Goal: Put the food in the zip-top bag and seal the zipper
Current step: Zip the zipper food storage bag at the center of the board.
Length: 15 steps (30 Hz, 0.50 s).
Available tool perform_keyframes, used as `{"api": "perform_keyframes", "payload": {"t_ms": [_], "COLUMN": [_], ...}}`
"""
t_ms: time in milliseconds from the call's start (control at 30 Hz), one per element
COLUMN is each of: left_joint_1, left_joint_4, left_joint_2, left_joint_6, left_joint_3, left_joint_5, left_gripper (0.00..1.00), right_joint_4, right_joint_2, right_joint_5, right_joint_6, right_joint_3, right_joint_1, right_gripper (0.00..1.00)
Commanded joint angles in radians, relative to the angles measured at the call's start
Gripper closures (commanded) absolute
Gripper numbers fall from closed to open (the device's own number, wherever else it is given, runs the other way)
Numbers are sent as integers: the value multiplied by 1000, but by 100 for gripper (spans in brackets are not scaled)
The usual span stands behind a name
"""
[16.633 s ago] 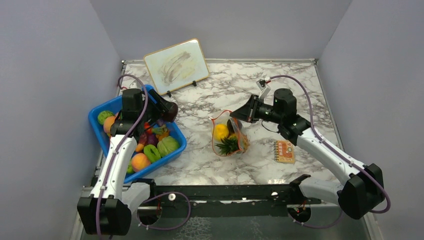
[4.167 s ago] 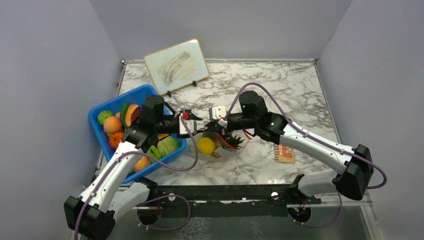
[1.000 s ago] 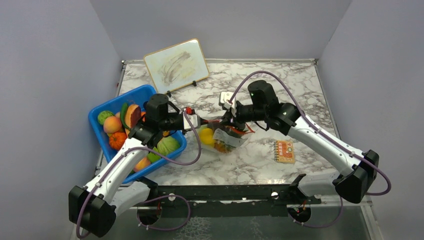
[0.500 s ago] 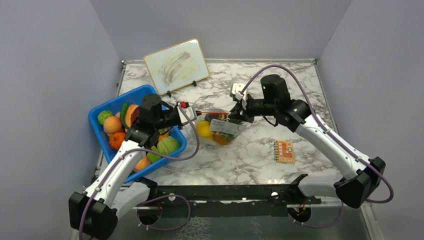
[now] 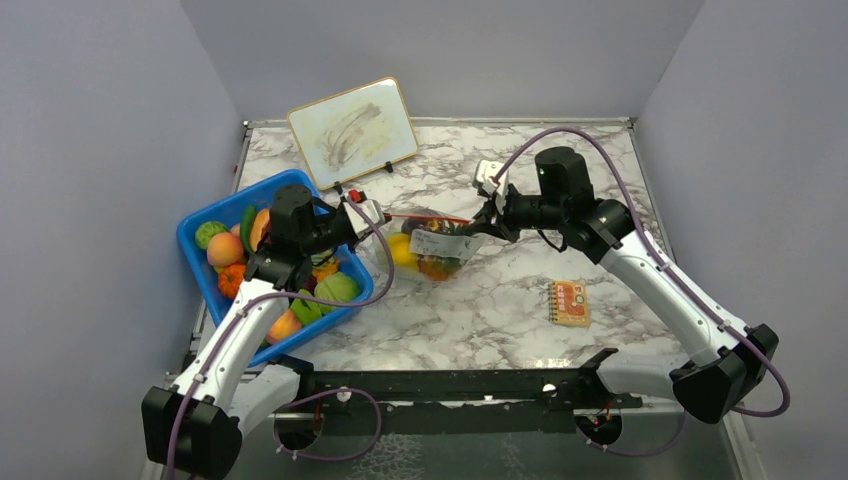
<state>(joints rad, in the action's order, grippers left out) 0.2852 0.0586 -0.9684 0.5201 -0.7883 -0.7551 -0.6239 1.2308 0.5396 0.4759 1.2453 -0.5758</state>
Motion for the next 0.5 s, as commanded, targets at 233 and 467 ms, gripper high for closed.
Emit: {"api": "perform_keyframes", "payload": {"t_ms": [233, 467], "left_joint_1": [-68, -80], "left_joint_4": [-90, -154], "left_joint_2": [5, -23], "left_joint_6": [-65, -134], "left_joint_3": [10, 10], "left_joint_5": [130, 134], "left_gripper": [100, 100], "right_joint_4": [-97, -89], "right_joint_2": [-47, -85], "right_joint_5": [-152, -214], "right_joint_6": [-13, -49], "right_joint_3": [6, 7], "right_joint_1": [63, 77], "right_gripper": [99, 99]}}
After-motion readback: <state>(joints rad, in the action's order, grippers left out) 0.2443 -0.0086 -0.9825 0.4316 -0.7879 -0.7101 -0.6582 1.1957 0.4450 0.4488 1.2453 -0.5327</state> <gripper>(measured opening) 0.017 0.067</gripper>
